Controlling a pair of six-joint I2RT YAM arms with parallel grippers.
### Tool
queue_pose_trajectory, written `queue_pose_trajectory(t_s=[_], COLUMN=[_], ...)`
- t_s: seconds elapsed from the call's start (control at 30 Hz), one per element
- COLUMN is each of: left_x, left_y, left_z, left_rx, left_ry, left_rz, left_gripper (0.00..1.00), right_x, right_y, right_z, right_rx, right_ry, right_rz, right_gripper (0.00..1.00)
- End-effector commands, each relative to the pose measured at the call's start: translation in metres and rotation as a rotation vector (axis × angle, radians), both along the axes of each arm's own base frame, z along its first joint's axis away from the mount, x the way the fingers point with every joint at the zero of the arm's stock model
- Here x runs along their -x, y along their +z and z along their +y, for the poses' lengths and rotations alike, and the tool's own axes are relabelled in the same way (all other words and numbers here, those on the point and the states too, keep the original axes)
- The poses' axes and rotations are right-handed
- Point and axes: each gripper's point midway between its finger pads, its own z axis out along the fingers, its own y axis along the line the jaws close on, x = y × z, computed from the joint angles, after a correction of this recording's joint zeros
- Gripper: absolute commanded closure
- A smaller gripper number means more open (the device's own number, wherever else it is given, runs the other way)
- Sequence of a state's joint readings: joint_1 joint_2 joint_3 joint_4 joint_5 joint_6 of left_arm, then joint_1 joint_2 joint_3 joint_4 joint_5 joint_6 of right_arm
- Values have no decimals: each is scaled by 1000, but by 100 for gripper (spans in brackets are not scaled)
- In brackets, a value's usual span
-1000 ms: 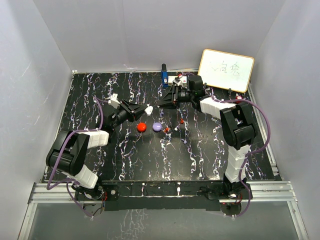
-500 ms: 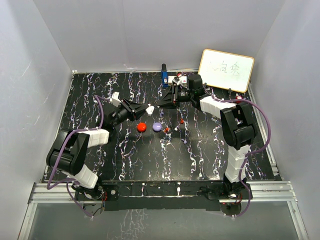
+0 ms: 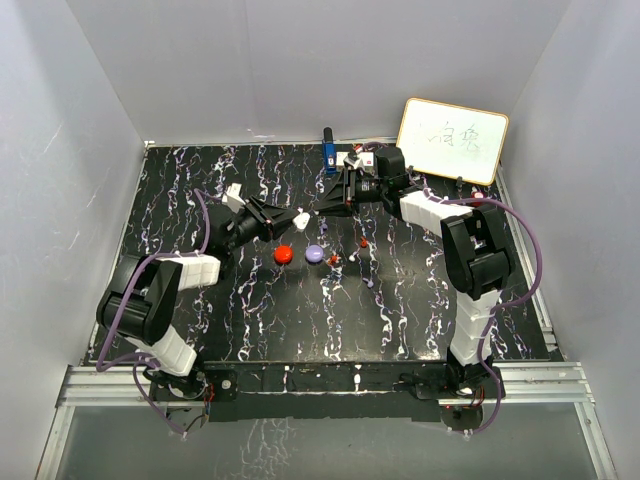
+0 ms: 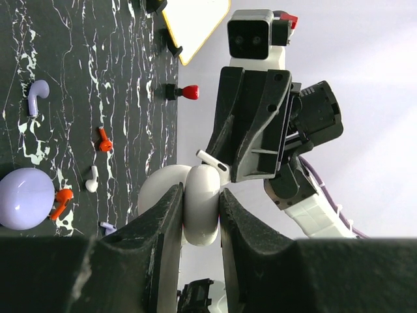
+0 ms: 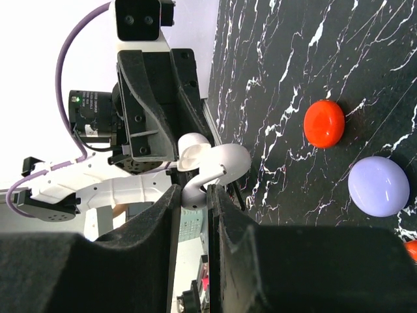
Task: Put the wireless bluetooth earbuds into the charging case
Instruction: Place the earbud in the charging case.
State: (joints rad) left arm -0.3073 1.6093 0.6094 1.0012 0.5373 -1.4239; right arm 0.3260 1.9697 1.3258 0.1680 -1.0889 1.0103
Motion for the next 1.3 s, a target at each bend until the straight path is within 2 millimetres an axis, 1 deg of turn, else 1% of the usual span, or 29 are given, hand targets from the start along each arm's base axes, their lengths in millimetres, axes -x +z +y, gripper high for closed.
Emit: queue_pose_trajectory(t_s=[0.0,0.17,0.37,0.57,1.27], left_x=[-4,-7,-14,-20,-19], left_y=[17,16,16,22,33], left_z=[-6,-7,-9,-12,-13], left_rx=[15,13,16,23,53], left_ry=[-29,-26,-26,-32,-39], left_rz=[-53,-51,-55,-73,-101], left_gripper=[100,100,100,100,100], right_x=[7,13,18,20,20], right_y=[47,52,52,52,46], right_z=[-1,1,6,9,13], right_rx=[-46,-51,-51,-56,-54], right_ry=[31,39,49,54,54], right_rz=[-123,-128,-121,-117,-104], right_gripper=[100,100,100,100,100])
